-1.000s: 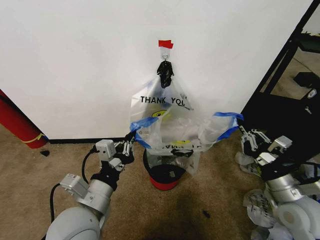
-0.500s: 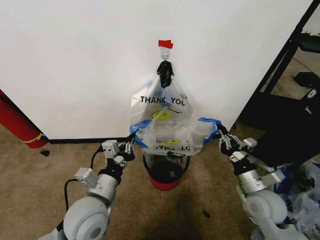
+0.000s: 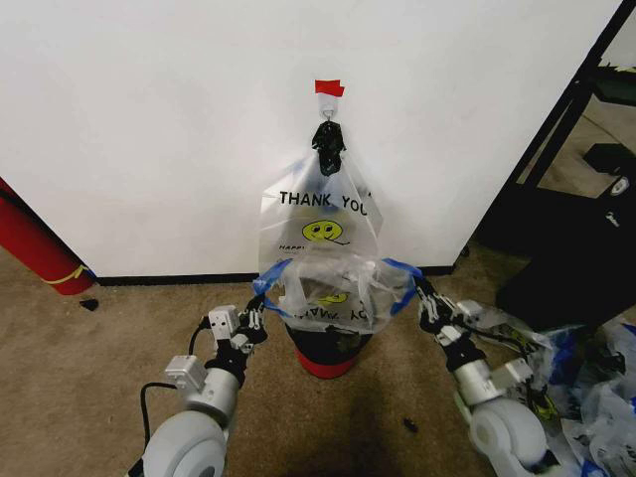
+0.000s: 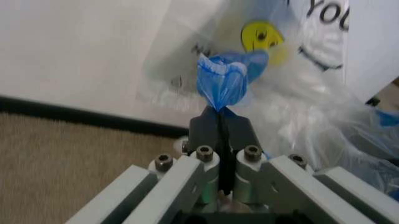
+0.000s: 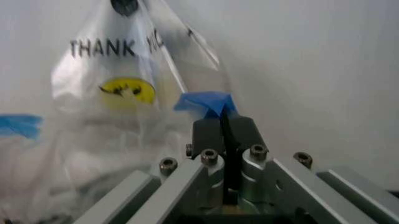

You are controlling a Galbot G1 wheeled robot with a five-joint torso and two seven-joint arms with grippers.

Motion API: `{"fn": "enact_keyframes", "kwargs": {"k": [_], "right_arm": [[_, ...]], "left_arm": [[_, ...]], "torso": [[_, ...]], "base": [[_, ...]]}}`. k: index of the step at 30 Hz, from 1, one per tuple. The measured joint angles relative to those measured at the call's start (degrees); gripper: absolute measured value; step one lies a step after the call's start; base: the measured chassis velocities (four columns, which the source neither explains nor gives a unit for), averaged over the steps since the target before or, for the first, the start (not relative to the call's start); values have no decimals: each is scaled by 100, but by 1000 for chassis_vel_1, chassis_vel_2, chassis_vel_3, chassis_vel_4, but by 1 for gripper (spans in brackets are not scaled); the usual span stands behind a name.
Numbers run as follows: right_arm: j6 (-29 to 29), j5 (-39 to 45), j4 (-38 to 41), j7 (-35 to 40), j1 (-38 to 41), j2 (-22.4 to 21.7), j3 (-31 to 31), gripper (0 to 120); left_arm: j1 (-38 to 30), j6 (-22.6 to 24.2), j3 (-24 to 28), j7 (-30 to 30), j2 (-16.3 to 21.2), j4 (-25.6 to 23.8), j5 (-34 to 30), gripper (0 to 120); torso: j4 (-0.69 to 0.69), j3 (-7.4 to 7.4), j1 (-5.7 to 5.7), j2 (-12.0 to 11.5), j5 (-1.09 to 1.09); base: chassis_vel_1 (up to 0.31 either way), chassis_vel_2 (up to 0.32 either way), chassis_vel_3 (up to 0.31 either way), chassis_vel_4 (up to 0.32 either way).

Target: Pick up the garbage bag from the wall and place it over the trash bin.

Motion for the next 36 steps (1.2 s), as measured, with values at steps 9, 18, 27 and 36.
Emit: {"fn": "enact_keyframes", "kwargs": {"k": [9, 18, 27, 36], "right_arm": [[-245, -313, -132, 299, -128, 79, -141, 0], [-476, -409, -122, 560, -177, 7, -148, 0], [-579, -763, 226, 742, -920, -189, 11, 0], [-969, -811, 304, 877, -1003, -259, -1, 0]], "left_arm": [[55, 291, 147, -177, -143, 235, 11, 0], [213, 790, 24, -476, 85, 55, -131, 0], [642, 1237, -58, -736, 362, -399, -253, 0], [543, 1842, -247, -1218, 844, -892, -1058, 0]], "torso": [[1, 0, 0, 0, 0], [1, 1, 0, 0, 1], [-1, 0, 0, 0, -1], [1, 1, 0, 0, -1]], "base": [[0, 0, 0, 0], [0, 0, 0, 0], [0, 0, 0, 0], [0, 0, 0, 0]]}}
